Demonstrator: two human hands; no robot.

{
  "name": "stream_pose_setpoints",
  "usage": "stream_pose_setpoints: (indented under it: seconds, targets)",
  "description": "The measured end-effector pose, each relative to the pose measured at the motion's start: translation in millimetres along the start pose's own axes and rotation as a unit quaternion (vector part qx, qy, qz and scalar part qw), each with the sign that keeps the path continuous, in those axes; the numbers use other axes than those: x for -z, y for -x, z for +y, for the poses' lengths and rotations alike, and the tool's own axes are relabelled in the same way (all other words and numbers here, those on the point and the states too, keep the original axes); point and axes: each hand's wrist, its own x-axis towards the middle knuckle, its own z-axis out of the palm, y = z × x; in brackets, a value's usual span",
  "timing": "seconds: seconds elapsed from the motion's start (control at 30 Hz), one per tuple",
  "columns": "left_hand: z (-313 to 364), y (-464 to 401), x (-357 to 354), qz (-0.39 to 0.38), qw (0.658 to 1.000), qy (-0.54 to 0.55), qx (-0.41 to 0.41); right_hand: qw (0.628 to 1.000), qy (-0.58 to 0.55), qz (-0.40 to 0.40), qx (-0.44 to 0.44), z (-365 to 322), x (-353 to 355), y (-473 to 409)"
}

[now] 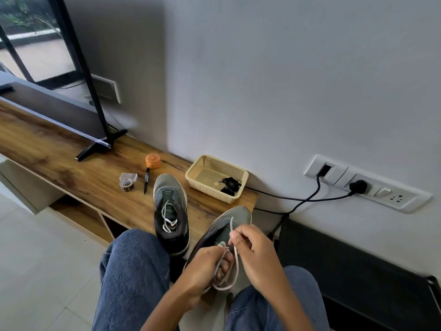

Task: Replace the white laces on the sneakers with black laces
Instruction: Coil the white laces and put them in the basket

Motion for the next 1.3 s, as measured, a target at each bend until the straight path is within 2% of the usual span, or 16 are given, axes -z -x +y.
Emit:
stream_pose_setpoints:
  seconds: [0.2, 0.27, 0.4, 0.6, 0.77, 0.87, 1.0, 1.13, 1.2, 1.3]
  targets:
    - [-1.1, -2.8, 4.2, -0.036, 0.987, 0.155, -0.004, 0.989, -0.098, -0.01, -0.11, 10.4, -0.8, 3.3]
    - [-0.5, -3.5, 4.8, -0.044, 0.982, 0.184, -0.016, 0.982, -0.119, -0.046, -0.141, 12.7, -0.4, 6.8]
    - [-1.7, -4.9, 4.7, -0.052, 0.984, 0.167, -0.029, 0.925, -0.27, -0.142, -0.226, 11.6, -3.9, 16.4]
    - [1.7, -2.5, 8.3, -0.086, 0.986, 0.132, -0.058, 0.888, -0.383, -0.084, -0.24, 18.4, -5.5, 19.5]
    - [3.3, 1.9, 5.7, -0.089, 0.99, 0.068, -0.086, 0.913, -0.34, -0.04, -0.222, 22.3, -6.8, 16.9]
    - [3.5, 3.1, 2.1, -0.071, 0.991, 0.023, -0.11, 0.929, -0.305, -0.026, -0.209, 21.1, -9.7, 15.9]
    - [4.6, 5.0, -4.7, 0.002, 0.99, -0.016, -0.137, 0.934, -0.291, -0.052, -0.198, 15.5, -14.8, 17.1]
    - [5.1, 3.8, 1.2, 0.099, 0.959, -0.151, -0.218, 0.939, -0.288, -0.069, -0.174, 12.7, -11.0, 18.1]
    - [6.0, 5.1, 1.3, 0.102, 0.963, -0.125, -0.217, 0.932, -0.308, -0.088, -0.171, 12.2, -10.1, 19.6]
    - [8.4, 5.8, 1.0, 0.103, 0.973, -0.061, -0.2, 0.9, -0.371, -0.116, -0.198, 13.0, -13.6, 23.8]
